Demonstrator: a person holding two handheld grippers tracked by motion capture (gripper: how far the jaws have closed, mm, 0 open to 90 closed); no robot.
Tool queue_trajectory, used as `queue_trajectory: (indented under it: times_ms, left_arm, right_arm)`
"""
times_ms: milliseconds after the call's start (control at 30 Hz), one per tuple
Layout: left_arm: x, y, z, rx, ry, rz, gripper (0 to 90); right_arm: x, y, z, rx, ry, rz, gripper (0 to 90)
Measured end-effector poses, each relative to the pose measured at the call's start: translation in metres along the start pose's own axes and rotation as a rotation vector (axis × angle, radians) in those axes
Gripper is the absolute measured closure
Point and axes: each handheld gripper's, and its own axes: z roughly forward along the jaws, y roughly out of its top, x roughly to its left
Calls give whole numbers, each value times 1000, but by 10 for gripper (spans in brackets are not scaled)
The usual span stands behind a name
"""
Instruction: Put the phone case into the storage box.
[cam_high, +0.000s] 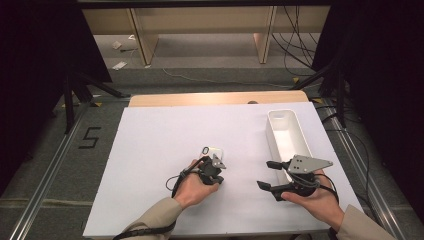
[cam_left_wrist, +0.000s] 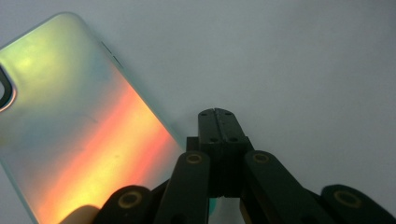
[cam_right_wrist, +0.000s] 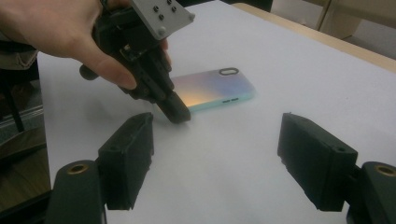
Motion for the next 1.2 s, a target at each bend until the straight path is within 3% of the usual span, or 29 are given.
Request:
queue_trajectory:
  times_ms: [633,867,1033,1100,1167,1200]
  left_arm:
    - [23,-32,-27,58,45,-61,897]
    - [25,-31,-29,75,50,-33,894]
    - [23,-27,-33,58,24,-33,784]
    - [22,-23,-37,32,26,-41,724]
    - [21,-19,-41,10,32,-52,590]
    - [21,-17,-42,2,40,-57,590]
  right_arm:
    - [0,0,0,3,-3,-1,279]
    - [0,0,0,2,-4,-3,277]
    - [0,0,0,1,-3,-5,276]
    - [0,0,0,0,-4,-5,276]
    - [0,0,0,-2,-4,-7,276]
    - [0,0,0,-2,-4,-7,276]
